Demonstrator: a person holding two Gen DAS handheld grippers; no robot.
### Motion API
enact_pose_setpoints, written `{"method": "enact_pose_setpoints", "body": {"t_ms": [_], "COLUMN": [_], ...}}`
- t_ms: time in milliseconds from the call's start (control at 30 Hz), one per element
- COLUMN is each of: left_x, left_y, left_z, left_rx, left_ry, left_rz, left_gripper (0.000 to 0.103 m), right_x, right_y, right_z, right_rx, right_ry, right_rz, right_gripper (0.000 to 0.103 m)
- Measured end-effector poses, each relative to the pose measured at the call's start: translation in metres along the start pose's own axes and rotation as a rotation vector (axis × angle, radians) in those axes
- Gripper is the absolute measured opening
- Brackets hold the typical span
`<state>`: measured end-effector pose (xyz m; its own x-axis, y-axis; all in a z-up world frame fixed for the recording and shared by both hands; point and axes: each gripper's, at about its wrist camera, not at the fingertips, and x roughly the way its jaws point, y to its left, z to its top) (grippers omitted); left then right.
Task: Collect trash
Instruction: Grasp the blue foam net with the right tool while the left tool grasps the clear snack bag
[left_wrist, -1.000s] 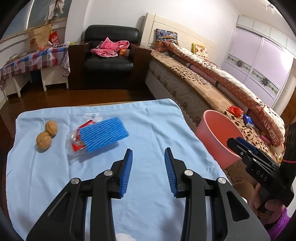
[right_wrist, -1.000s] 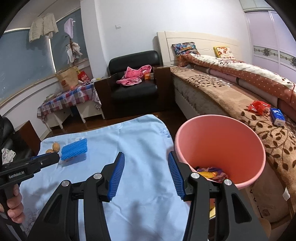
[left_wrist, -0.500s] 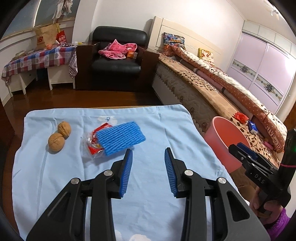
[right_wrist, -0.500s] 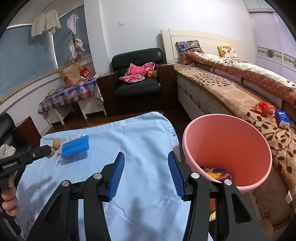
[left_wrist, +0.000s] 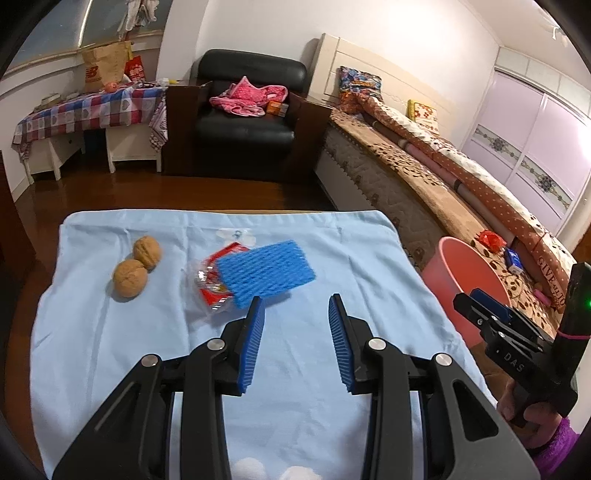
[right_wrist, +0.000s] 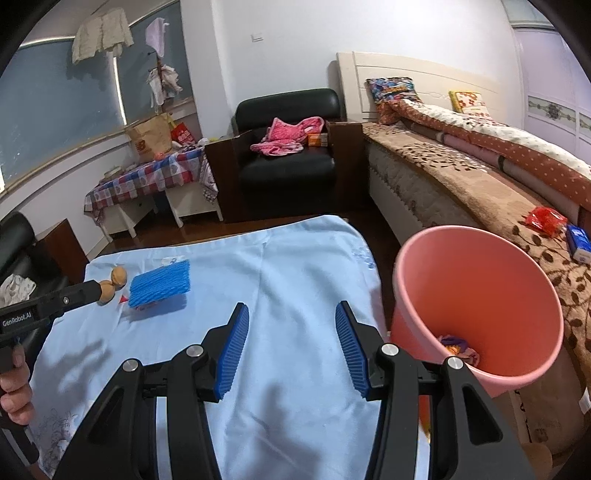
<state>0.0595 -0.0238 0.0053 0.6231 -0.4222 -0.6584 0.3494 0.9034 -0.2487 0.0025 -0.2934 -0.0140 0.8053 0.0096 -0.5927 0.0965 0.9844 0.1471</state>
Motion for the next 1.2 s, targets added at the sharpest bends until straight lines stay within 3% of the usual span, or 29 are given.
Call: {"method": "enact_pose_setpoints", "body": {"t_ms": [167, 400, 533, 867, 900, 967, 1033, 1200], "left_x": [-0.008, -0.006, 0.001, 0.026, 0.029, 0.035, 0.041, 0.055], "left_y": [0.023, 0.057, 0.067, 0.077, 0.077, 0.078, 0.077, 0.077], "left_z": [0.003, 0.005, 0.003, 0.0, 0.001, 0.002, 0.004, 0.005], "left_rx": [-0.017, -0.068, -0.085, -0.12, -0.124, -0.127, -0.13, -0.139], "left_ry": [-0.023, -0.021, -0.002, 0.039, 0.044, 0.053, 0.061, 0.076], "left_rz": [0.075, 0.14, 0.141, 0.13, 0.128, 0.129, 0.127, 0.153], "left_gripper": [0.036, 0.036, 0.036, 0.036, 0.036, 0.036, 0.036, 0.036], "right_x": [0.013, 0.05, 0.08, 0.166, 0.168, 0.17, 0.169, 0.153], "right_y": [0.022, 0.056, 0.071, 0.085, 0.084, 0.086, 0.088, 0.081], "right_z": [0.005, 0.017, 0.028, 0.025, 0.026, 0.027, 0.026, 0.022], "right_rx": [-0.048, 0.002, 0.039, 0.138, 0.156, 0.164, 0.138, 0.124], "right_ry": [0.015, 0.11, 0.167, 0.372, 0.377, 0.381, 0.392, 0.362], "right_rz": [0.064, 0.256, 0.331, 0.397, 0.418, 0.454, 0.462, 0.454], "right_gripper": [0.048, 0.048, 0.051, 0.053, 0.05, 0.021, 0.005, 0.003]}}
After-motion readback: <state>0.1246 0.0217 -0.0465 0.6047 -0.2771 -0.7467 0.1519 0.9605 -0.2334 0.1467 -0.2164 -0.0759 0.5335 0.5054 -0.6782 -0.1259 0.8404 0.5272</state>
